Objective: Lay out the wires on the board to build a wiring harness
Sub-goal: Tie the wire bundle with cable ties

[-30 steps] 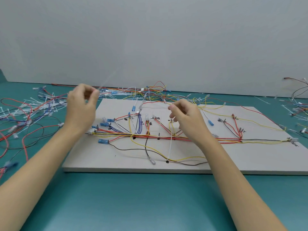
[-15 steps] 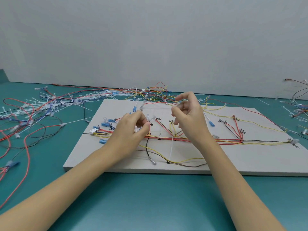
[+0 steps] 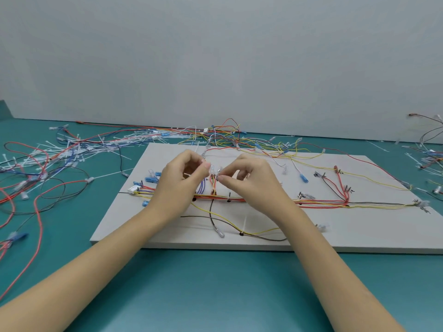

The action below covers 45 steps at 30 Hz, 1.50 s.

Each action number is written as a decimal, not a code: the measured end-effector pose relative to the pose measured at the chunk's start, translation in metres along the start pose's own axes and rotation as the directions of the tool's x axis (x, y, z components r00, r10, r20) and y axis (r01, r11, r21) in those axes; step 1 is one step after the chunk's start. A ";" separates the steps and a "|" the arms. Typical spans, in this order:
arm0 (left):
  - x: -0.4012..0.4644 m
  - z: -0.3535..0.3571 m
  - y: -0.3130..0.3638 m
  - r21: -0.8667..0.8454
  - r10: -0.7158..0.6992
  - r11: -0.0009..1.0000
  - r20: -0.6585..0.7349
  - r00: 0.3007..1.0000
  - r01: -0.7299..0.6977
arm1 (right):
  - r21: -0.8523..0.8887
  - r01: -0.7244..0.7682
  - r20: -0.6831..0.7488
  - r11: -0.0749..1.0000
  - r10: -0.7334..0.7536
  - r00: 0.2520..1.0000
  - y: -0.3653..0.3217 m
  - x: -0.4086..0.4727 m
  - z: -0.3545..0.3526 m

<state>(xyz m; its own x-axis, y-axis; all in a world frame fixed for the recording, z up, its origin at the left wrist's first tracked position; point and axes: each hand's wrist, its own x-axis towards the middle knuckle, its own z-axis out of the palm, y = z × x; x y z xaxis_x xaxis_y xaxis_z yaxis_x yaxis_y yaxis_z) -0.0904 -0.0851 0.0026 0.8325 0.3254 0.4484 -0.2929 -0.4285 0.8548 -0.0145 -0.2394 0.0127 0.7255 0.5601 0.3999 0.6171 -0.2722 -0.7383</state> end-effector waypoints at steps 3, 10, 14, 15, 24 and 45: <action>0.002 0.000 0.004 -0.176 -0.084 0.982 -0.036 0.996 0.076 | 0.196 -0.093 0.093 0.976 0.076 0.993 -0.008 -0.002 0.002; 0.002 0.001 0.005 -0.267 -0.217 0.939 0.028 0.976 0.216 | 0.293 -0.229 0.295 0.928 0.140 0.945 -0.013 -0.004 -0.004; 0.001 0.000 0.006 -0.269 -0.208 0.940 0.029 0.978 0.208 | 0.321 -0.272 0.268 0.907 0.188 0.945 -0.011 -0.002 -0.012; 0.000 0.001 0.007 -0.256 -0.201 0.945 0.045 0.979 0.206 | 0.358 -0.261 0.228 0.897 0.187 0.956 -0.011 -0.002 -0.011; -0.006 0.007 0.011 -0.221 -0.212 0.944 0.161 0.964 0.245 | 0.502 -0.172 0.074 0.848 0.156 0.985 -0.011 0.002 -0.014; -0.003 0.021 0.003 0.485 0.102 0.819 0.404 0.909 -0.307 | 0.254 -0.208 -0.245 0.944 0.271 0.931 0.023 0.010 -0.043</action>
<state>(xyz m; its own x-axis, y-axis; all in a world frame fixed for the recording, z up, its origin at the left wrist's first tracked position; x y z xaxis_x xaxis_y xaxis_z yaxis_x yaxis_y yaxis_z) -0.0833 -0.1053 -0.0015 0.9169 -0.0880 0.3893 -0.2673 -0.8597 0.4354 0.0205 -0.2734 0.0227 0.9172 0.2562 0.3051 0.3544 -0.1747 -0.9186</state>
